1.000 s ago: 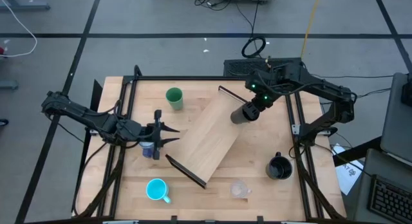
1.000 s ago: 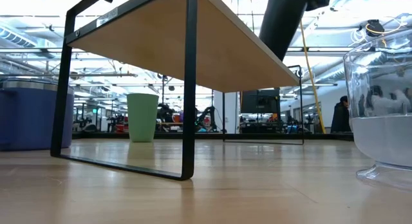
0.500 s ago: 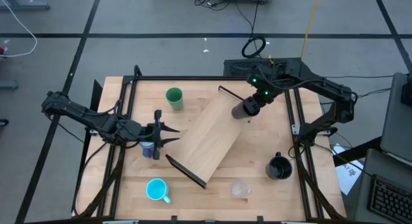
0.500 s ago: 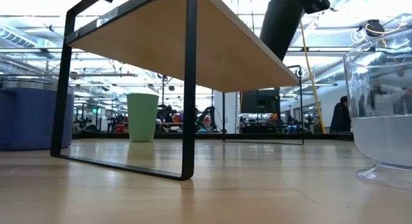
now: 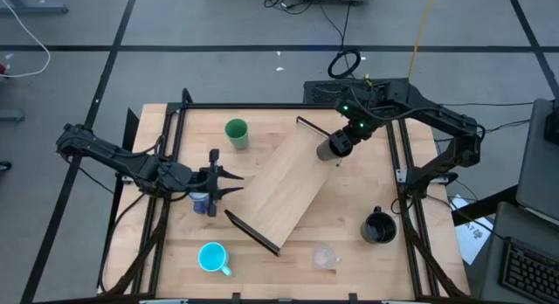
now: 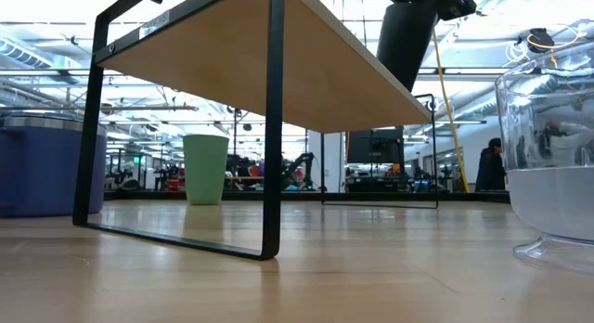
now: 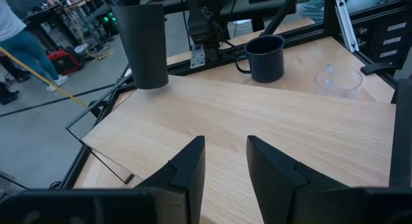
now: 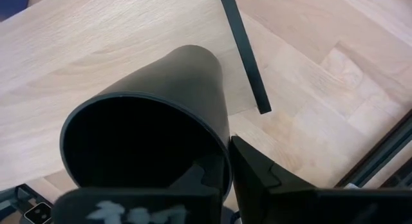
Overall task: Stack small to large cups/mugs on shelf
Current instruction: Put the black cup on the shelf
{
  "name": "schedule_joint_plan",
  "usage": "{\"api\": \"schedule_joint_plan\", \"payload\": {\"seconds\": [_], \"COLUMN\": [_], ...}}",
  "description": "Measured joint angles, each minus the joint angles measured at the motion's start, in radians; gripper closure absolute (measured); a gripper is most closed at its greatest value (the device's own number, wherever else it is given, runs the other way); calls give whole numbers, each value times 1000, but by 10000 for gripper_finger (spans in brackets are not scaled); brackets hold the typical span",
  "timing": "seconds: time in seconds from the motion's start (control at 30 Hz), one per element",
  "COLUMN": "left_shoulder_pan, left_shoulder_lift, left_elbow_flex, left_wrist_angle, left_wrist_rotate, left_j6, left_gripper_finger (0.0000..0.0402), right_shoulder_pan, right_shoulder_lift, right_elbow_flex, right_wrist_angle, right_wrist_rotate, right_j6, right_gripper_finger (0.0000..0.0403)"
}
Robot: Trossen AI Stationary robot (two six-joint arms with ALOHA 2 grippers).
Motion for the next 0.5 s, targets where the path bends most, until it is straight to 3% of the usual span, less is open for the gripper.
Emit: {"api": "schedule_joint_plan", "payload": {"seconds": [0.5], "left_shoulder_pan": [0], "left_shoulder_lift": [0], "left_elbow_flex": [0], "left_wrist_angle": [0], "left_wrist_rotate": [0], "left_j6": [-2], "left_gripper_finger": [284], "right_shoulder_pan": [0], "right_shoulder_lift": [22], "right_elbow_flex": [0], "right_wrist_angle": [-1], "right_wrist_rotate": [0], "right_j6": [-8], "right_gripper_finger": [387]}}
